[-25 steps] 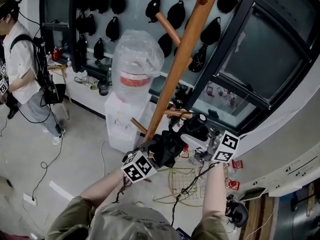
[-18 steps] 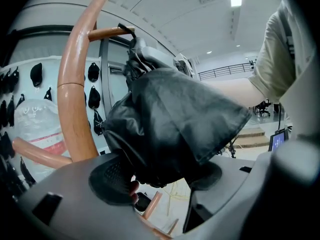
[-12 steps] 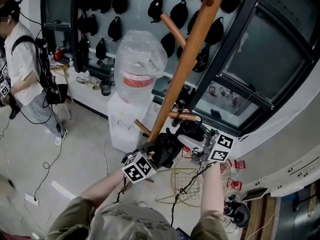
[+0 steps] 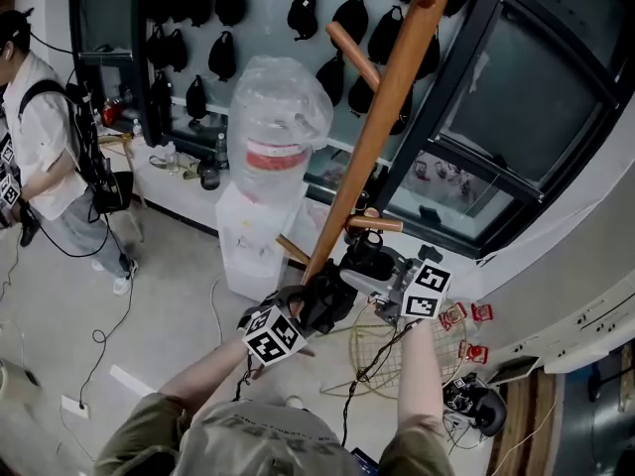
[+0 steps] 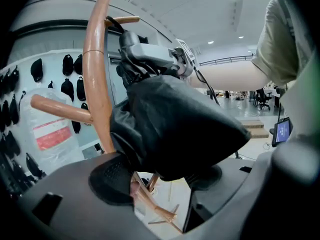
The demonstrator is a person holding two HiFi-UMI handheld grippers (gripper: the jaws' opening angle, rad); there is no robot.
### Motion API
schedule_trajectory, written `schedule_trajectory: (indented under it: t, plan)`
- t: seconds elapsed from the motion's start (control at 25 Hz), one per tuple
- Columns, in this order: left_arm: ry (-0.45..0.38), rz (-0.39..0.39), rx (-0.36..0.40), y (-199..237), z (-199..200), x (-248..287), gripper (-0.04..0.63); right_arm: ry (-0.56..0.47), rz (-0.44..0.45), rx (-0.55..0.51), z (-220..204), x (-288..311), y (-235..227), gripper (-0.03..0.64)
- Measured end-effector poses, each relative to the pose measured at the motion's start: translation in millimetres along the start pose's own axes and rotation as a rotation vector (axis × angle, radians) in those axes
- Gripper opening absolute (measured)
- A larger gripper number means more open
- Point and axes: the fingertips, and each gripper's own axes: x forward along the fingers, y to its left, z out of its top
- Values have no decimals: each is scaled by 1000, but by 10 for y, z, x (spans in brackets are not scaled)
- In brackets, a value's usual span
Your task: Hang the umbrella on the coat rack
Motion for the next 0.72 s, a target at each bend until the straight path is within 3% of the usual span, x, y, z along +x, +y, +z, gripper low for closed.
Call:
schedule_trajectory:
  t: [0.36, 0.72]
  plan:
    - [33, -56, 35, 21, -279, -164, 305, 37, -108, 22, -220, 120, 25, 215]
    - [41, -69, 31, 66, -472, -302, 380, 84, -220, 5, -427, 209, -14, 215]
